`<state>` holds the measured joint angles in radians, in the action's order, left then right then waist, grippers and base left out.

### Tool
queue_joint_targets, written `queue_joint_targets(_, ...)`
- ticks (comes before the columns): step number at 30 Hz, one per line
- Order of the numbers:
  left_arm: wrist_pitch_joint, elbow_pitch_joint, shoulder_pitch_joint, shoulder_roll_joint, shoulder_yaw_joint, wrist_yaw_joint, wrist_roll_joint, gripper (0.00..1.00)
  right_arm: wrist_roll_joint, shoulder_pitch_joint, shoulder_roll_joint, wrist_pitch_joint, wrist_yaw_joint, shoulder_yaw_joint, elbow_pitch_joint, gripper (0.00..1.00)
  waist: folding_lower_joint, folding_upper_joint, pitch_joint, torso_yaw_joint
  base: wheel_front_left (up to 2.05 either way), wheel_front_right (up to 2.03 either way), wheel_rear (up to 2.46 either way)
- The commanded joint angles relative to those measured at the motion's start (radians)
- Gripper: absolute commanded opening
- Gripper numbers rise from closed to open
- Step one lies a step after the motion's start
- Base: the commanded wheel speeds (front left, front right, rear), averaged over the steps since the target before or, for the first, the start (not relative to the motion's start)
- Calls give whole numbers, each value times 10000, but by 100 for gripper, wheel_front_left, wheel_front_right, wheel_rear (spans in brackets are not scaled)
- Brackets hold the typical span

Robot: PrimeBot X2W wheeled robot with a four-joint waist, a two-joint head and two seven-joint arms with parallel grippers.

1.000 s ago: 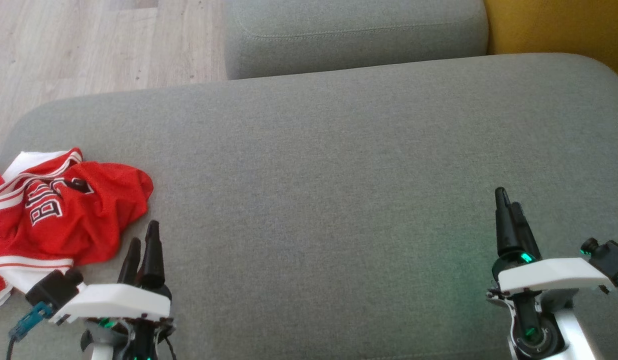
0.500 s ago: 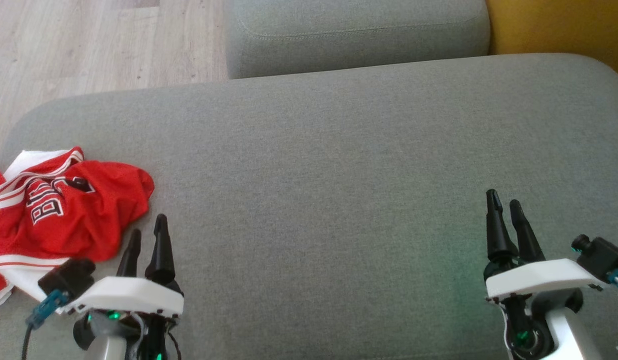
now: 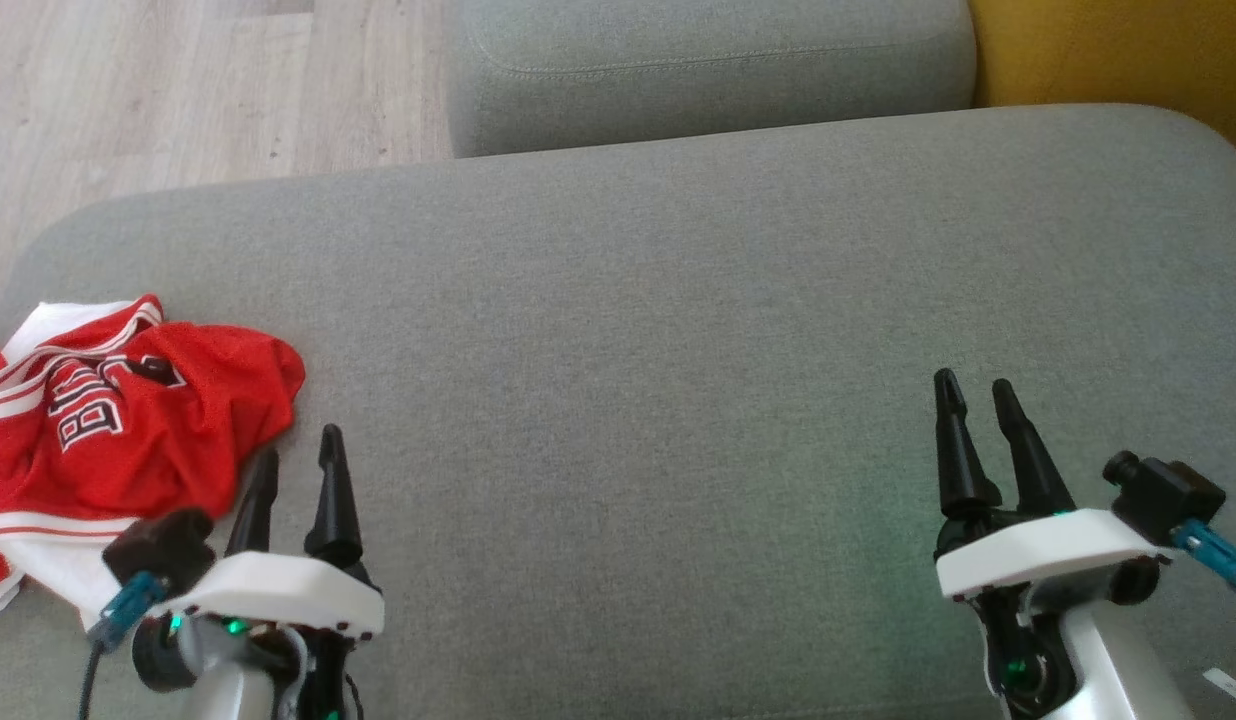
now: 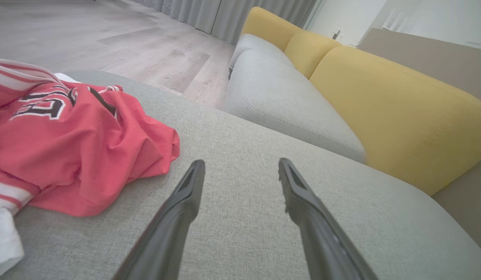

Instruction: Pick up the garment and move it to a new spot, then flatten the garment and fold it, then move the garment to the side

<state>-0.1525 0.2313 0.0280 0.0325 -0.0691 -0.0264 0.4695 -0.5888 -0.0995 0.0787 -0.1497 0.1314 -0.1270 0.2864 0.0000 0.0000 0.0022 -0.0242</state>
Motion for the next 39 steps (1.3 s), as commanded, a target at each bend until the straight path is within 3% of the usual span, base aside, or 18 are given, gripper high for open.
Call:
queue_joint_targets(1, -138, -355, 614, 172, 131, -36, -339, 100, 310, -603, 130, -158, -6, -254, -289, 100, 0, 0, 2, -5, 0, 0, 0)
queue_joint_targets(33, -1073, -491, 831, 196, -190, -460, -4245, 100, 3817, -912, 178, -1102, -7, -1069, -175, 100, 0, 0, -40, -153, 0, 0, 0)
queue_joint_targets(39, -1092, -435, 830, 193, -220, -450, -4322, 100, 3883, -910, 173, -1121, -7, -1069, -113, 100, 0, 0, -73, -167, 0, 0, 0)
